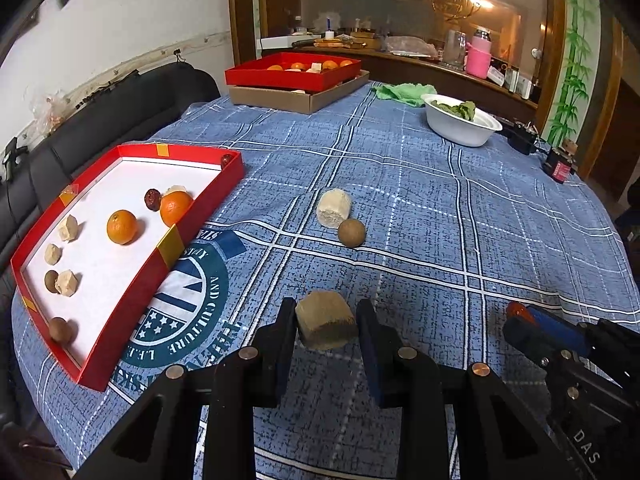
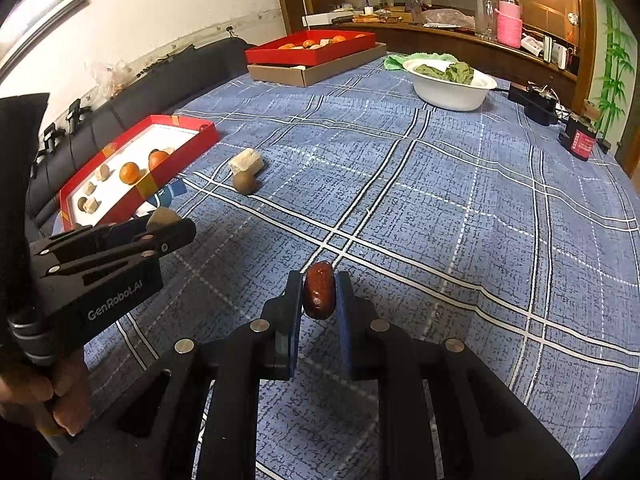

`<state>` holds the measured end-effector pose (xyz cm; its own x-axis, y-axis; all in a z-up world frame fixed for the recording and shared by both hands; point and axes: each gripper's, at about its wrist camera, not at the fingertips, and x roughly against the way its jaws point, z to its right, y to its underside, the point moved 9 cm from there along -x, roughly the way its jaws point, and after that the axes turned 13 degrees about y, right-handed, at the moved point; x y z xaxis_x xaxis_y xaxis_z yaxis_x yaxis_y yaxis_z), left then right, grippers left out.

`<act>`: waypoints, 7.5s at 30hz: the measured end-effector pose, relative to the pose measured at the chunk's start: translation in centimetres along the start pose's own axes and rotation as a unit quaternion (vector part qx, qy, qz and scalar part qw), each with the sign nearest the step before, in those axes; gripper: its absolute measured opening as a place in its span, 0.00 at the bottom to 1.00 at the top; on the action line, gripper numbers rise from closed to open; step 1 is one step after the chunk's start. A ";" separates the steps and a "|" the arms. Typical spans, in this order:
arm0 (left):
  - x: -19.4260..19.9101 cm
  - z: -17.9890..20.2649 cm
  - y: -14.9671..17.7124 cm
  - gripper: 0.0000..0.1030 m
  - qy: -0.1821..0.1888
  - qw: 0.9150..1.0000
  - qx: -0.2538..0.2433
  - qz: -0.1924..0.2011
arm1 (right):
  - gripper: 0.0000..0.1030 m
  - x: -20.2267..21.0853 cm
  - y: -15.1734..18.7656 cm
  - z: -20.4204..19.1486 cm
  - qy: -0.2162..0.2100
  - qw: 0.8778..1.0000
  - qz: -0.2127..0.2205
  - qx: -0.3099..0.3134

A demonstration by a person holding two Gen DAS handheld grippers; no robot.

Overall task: Organize fruits
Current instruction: 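Carry the date and pastry over the red tray with both grippers, then lower the date and pastry into the tray and open both grippers, then grasp a brown round fruit with the right gripper while the left grasps a beige pastry, then carry the brown fruit and pastry toward the red tray with both grippers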

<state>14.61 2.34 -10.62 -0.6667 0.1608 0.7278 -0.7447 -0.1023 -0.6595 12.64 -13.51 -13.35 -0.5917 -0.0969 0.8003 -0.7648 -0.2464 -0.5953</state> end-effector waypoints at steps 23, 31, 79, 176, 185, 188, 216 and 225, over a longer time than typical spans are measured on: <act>0.6 -1.0 1.1 0.29 0.006 1.000 0.010 -0.002 | 0.14 0.1 -0.2 -0.3 0.015 1.000 0.001 0.007; 2.0 -2.4 0.9 0.29 0.009 1.000 0.024 0.012 | 0.15 0.7 -0.8 -1.7 0.013 1.000 0.008 0.020; 6.4 -27.3 -3.8 0.28 -0.159 0.969 0.175 0.073 | 0.15 -1.8 -10.0 -27.5 -0.127 0.981 0.060 0.135; -9.0 -0.9 -6.5 0.24 0.026 0.999 -0.010 -0.025 | 0.19 -3.2 -5.0 1.0 -0.002 0.999 0.031 -0.039; -5.9 -0.5 -3.6 0.24 0.033 0.999 -0.002 -0.023 | 0.19 -3.1 -4.8 0.7 0.001 0.999 0.030 -0.036; -4.5 -0.1 -2.4 0.24 0.035 0.999 -0.001 -0.021 | 0.19 -2.5 -4.7 0.2 0.003 0.999 0.029 -0.028; -0.1 -0.6 0.5 0.24 0.018 1.000 0.007 0.009 | 0.19 2.6 -1.2 -2.3 0.028 0.998 0.055 -0.014; -0.2 -0.8 0.6 0.24 0.006 1.000 0.009 0.005 | 0.20 1.6 -0.9 -1.9 0.018 0.998 0.051 -0.027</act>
<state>14.35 3.04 -11.29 -0.6731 0.1723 0.7192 -0.7390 -0.1222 -0.6625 11.87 -11.62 -11.67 -0.6749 -0.0842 0.7331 -0.7125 -0.1839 -0.6771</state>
